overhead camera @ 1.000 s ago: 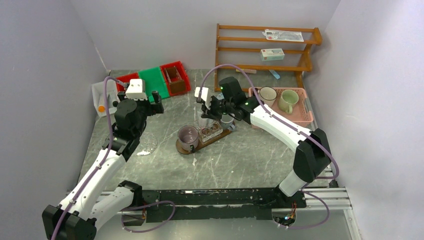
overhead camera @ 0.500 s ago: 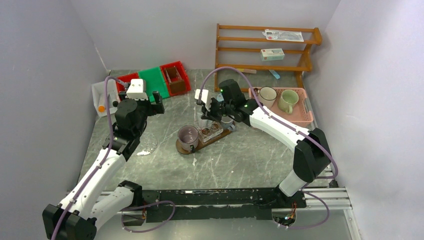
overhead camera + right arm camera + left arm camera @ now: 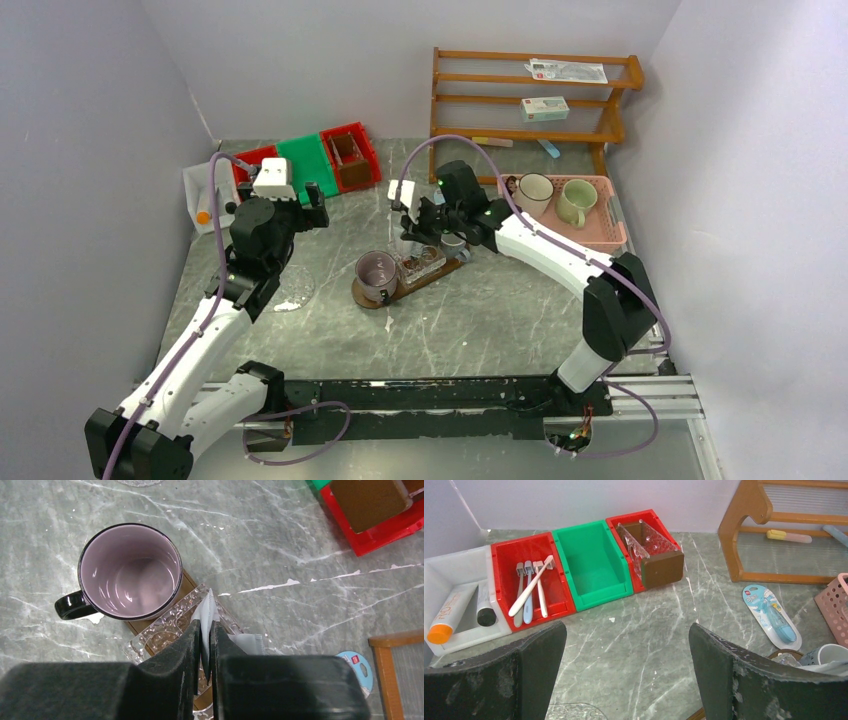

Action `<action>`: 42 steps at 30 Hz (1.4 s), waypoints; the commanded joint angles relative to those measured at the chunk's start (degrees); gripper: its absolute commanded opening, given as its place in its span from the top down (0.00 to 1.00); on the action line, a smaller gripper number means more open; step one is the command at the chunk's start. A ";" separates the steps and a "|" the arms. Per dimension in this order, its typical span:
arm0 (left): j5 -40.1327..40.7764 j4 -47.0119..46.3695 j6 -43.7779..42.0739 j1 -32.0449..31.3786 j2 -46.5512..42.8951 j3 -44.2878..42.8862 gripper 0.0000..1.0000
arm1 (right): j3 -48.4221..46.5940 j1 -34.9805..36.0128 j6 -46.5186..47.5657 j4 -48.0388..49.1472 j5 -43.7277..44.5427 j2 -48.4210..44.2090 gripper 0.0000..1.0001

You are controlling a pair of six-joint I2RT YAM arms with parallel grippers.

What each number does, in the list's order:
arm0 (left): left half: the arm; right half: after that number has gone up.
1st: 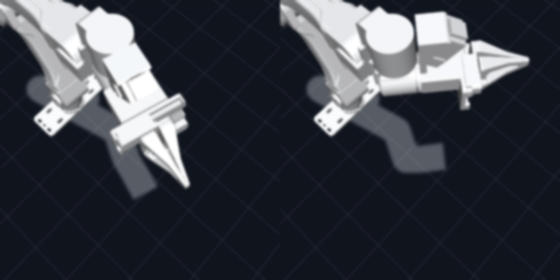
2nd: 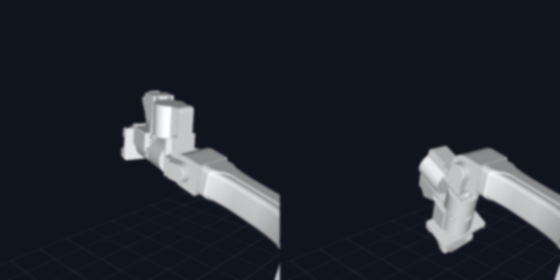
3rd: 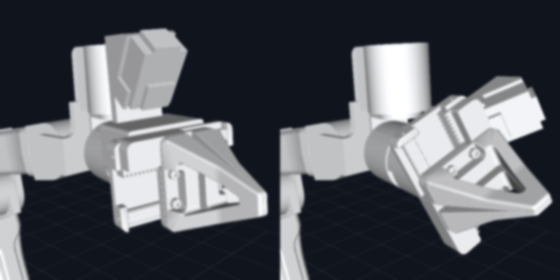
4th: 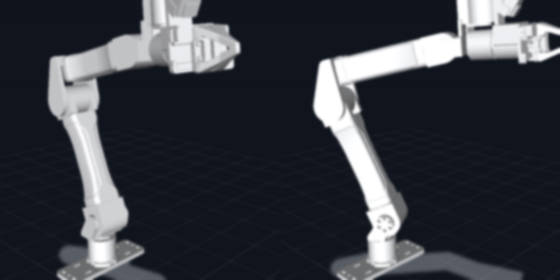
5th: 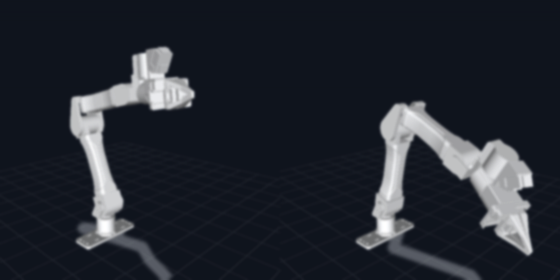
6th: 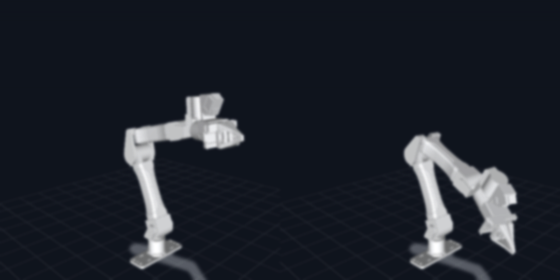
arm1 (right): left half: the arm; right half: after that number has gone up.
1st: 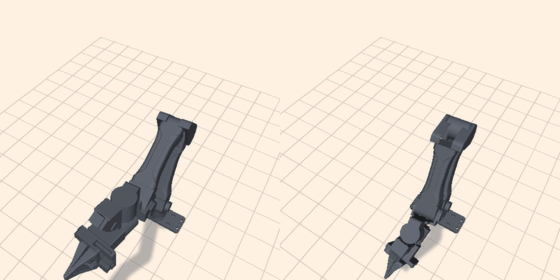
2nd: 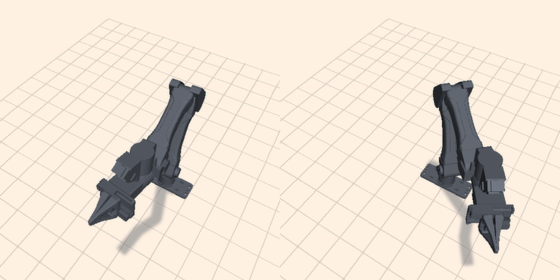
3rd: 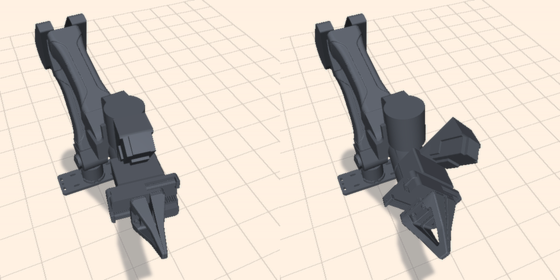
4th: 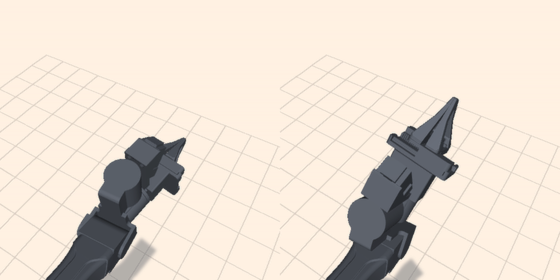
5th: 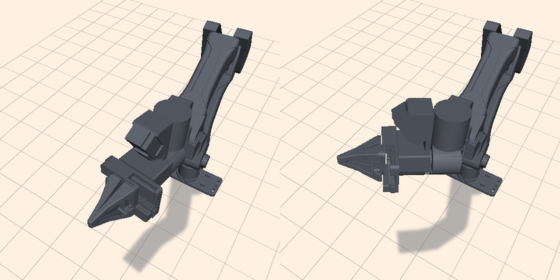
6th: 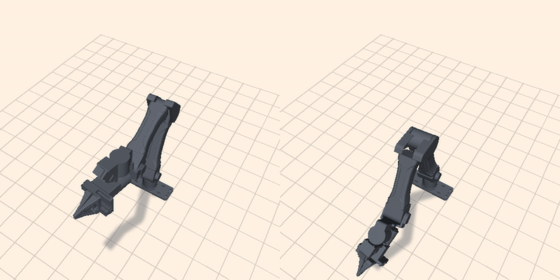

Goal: Prepare toiletry sets of a toothbrush and toothpaste on the tray
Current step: Place the toothpaste in the toothpaste holder.

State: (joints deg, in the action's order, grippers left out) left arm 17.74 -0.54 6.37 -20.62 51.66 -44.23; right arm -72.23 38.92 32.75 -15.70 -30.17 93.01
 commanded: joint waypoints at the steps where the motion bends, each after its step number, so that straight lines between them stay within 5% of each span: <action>1: -0.86 -0.79 -0.66 -0.03 0.06 -1.21 0.03 | 0.24 0.53 -0.24 2.02 -0.59 0.94 0.86; 32: -0.64 -0.61 -0.70 -0.03 -0.07 -1.30 0.03 | 1.30 1.15 -2.87 4.34 0.17 -7.83 0.54; 37: 0.20 -0.28 -0.57 -0.03 0.62 -1.52 0.03 | 5.47 1.14 -6.95 9.53 5.85 -12.92 0.45; 42: 2.31 0.44 -0.94 -0.03 2.45 -2.09 0.03 | 13.23 0.98 -10.82 17.94 20.66 -20.64 0.31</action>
State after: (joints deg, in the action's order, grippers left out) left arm 17.91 -0.49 6.22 -20.62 52.62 -44.27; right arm -63.68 39.88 25.91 -6.17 -22.39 77.93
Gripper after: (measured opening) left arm 0.968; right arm 0.643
